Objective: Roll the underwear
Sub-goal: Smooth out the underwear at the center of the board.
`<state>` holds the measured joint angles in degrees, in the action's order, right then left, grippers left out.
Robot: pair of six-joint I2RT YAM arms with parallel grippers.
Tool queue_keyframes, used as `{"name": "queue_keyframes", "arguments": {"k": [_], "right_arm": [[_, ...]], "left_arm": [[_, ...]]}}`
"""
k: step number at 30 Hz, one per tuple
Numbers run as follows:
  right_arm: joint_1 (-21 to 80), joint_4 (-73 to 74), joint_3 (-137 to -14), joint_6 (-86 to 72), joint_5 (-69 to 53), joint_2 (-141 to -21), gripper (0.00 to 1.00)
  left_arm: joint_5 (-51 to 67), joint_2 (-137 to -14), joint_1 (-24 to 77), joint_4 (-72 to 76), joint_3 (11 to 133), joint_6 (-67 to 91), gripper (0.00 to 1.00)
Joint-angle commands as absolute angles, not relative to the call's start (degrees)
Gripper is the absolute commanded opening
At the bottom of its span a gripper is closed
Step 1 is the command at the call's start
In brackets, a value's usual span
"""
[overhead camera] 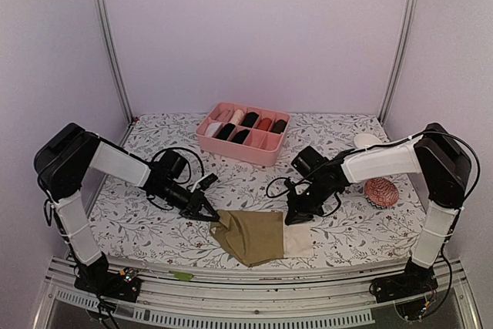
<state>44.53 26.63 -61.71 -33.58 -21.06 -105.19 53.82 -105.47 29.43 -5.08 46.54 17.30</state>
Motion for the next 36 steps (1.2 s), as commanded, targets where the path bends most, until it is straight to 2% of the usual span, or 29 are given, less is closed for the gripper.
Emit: {"name": "queue_keyframes", "arguments": {"k": [1, 7, 16, 23, 30, 34, 36], "right_arm": [[43.81, 26.53, -59.43, -33.69, -21.06, -106.37, 0.04], [42.7, 27.06, -57.09, -34.36, -20.52, -105.92, 0.03], [42.05, 27.29, -56.95, -34.26, -20.1, -105.56, 0.03], [42.01, 26.71, -63.14, -34.0, -23.13, -108.11, 0.06], [41.76, 27.98, -70.76, -34.12, -26.93, -108.68, 0.15], [40.4, 27.88, -69.93, -35.81, -28.72, -103.45, 0.25], [40.2, 27.91, -67.55, -36.06, -28.87, -100.2, 0.28]], "left_arm": [[51.29, -102.28, 29.89, -10.37, 46.01, 13.01, 0.0], [46.7, -100.99, 30.3, -14.02, 44.44, 10.72, 0.0], [36.89, -109.81, 33.04, -18.88, 49.56, 9.6, 0.0], [27.17, -118.51, 24.93, -24.38, 60.22, 6.77, 0.0], [29.56, -120.27, 22.65, -27.85, 65.36, -0.13, 0.0], [32.94, -115.55, 21.46, -26.98, 63.72, -1.11, 0.27], [34.31, -110.13, 20.31, -25.86, 61.91, -1.92, 0.36]]}}
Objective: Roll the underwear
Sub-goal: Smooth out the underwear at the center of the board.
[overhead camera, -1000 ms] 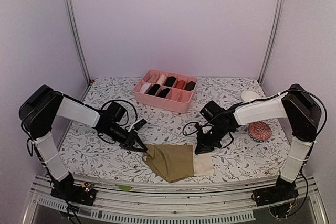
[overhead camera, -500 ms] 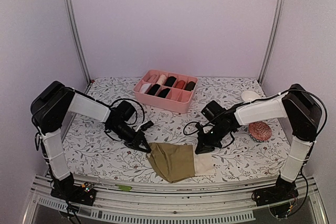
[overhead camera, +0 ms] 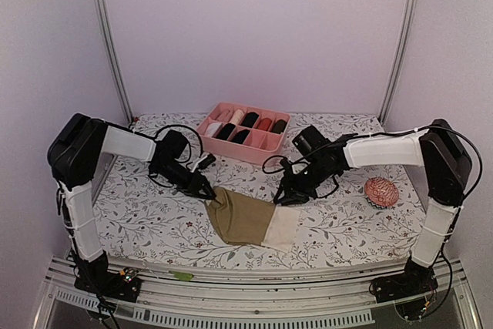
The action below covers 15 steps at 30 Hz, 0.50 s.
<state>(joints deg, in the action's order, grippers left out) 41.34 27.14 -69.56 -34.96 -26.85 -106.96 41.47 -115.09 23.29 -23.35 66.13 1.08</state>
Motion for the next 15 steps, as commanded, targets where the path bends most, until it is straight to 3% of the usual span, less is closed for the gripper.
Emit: {"name": "queue_keyframes", "arguments": {"k": [1, 5, 10, 15], "right_arm": [[39.99, 27.94, -65.96, -36.09, -29.1, -98.64, 0.29], [37.91, 27.15, -58.21, -36.65, -30.53, -92.68, 0.29], [35.1, 22.94, -48.69, -39.89, -30.94, -85.75, 0.3], [34.8, 21.43, -49.02, -34.84, -25.72, -88.17, 0.34]], "left_arm": [[34.84, -107.26, 19.97, -25.29, 60.97, -2.73, 0.39], [33.98, -95.18, 19.48, -20.4, 58.15, -8.21, 0.51], [32.94, -85.5, 19.94, -10.71, 56.06, -16.47, 0.94], [39.62, -86.44, 22.61, -7.19, 57.88, -16.26, 0.96]]}}
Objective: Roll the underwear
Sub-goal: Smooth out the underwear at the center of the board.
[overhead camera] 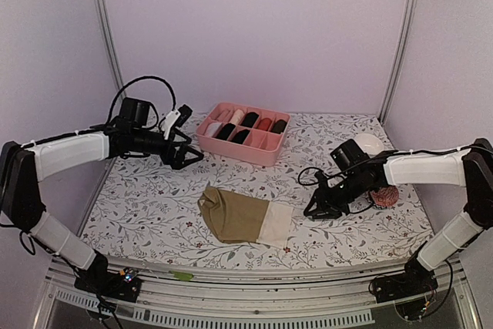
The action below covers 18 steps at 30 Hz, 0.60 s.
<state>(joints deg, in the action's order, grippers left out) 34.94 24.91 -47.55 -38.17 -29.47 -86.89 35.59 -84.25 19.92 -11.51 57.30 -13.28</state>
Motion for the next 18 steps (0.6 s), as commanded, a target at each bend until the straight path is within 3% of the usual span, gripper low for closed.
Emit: {"name": "queue_keyframes", "arguments": {"k": [1, 7, 18], "right_arm": [[34.8, 21.52, -50.8, -33.5, -25.18, -89.74, 0.35], [34.94, 22.74, -61.67, -18.61, -24.49, -99.03, 0.45], [36.74, 31.25, -72.65, 2.14, -27.5, -110.89, 0.46]], "left_arm": [[37.57, -86.7, 24.6, -6.6, 57.85, -16.55, 0.96], [30.31, -86.66, 31.55, -1.62, 55.13, -16.53, 0.96], [25.55, -86.31, 31.47, -1.8, 54.72, -15.21, 0.96]]}}
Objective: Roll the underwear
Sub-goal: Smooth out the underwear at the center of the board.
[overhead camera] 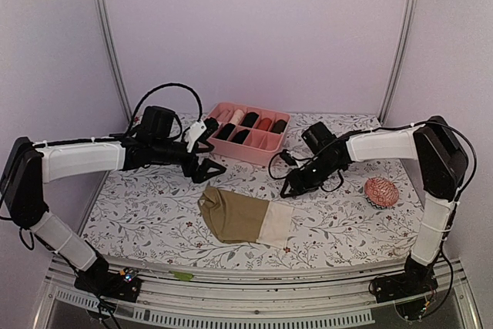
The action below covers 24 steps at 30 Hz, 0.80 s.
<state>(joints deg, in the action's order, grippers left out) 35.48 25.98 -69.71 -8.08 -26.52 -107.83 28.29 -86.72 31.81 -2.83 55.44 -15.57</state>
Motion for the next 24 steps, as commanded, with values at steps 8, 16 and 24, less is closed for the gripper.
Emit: {"name": "queue_keyframes", "arguments": {"k": [8, 16, 24], "right_arm": [[37.18, 34.34, -74.25, 7.13, -23.32, -115.66, 0.33], [36.14, 37.13, -73.03, 5.43, -19.84, -118.51, 0.0], [35.64, 41.1, -70.46, -2.42, -16.49, -120.38, 0.0]], "left_arm": [[23.78, -86.33, 31.46, -1.82, 53.59, -15.37, 0.96], [18.52, -87.23, 29.94, -1.17, 52.52, -19.2, 0.96], [15.27, -93.04, 28.92, -9.97, 55.01, -31.1, 0.9]]}}
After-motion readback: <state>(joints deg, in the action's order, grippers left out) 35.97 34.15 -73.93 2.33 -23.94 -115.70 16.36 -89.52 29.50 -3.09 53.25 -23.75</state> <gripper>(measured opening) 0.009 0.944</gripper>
